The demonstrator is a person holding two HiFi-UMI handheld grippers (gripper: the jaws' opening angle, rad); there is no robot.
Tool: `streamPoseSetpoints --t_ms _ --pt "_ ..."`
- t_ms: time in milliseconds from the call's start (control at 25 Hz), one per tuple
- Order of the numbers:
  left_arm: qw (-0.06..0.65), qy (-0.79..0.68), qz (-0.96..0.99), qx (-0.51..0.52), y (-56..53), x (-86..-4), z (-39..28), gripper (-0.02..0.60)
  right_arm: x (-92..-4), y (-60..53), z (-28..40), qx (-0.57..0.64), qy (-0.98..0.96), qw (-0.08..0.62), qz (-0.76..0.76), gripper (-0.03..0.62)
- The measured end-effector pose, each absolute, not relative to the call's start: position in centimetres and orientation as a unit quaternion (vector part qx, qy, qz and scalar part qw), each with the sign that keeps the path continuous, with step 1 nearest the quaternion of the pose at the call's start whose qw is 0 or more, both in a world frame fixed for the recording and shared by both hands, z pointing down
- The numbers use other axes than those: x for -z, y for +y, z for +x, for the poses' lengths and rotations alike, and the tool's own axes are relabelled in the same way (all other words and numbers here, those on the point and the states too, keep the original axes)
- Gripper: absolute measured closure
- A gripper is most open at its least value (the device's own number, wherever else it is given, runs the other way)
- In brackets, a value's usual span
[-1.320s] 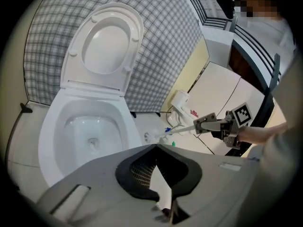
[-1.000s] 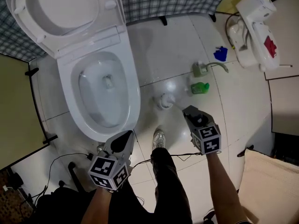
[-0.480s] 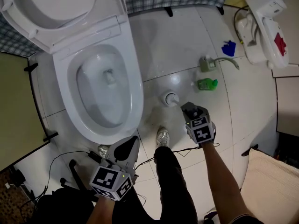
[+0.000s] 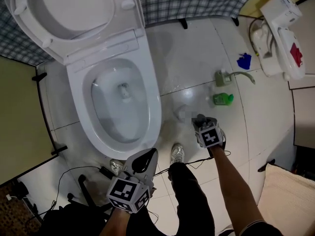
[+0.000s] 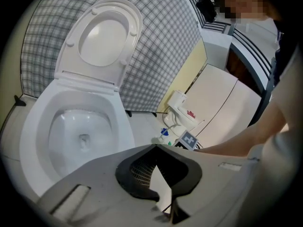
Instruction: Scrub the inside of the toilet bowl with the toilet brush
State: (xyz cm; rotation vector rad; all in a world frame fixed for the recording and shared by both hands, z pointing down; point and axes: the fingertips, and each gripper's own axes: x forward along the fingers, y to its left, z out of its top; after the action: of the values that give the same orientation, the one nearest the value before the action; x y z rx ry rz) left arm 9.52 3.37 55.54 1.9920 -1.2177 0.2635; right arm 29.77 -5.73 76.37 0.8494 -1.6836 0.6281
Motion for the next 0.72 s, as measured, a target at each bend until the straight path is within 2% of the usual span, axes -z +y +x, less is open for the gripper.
streamPoseSetpoints --t_ms 120,200,440,720 --pt "0.381 -0.485 0.780 -0.103 2.8 -55.2 8.0 0.577 -76.4 -5.8 28.8 -0.280 -0.709 0.538 0.358 0.388" --pt "0.376 -0.489 0.780 -0.104 2.3 -54.8 7.0 0.577 -76.2 -5.5 28.7 -0.292 -0.705 0.538 0.358 0.332" --pt "0.369 -0.502 0.777 -0.088 -0.1 -52.9 4.5 0.577 -72.6 -5.8 29.5 -0.293 -0.700 0.533 0.375 0.332" --pt "0.341 -0.504 0.787 -0.102 -2.4 -47.3 2.6 0.577 -60.4 -8.1 23.4 -0.288 -0.762 0.437 0.381 0.332"
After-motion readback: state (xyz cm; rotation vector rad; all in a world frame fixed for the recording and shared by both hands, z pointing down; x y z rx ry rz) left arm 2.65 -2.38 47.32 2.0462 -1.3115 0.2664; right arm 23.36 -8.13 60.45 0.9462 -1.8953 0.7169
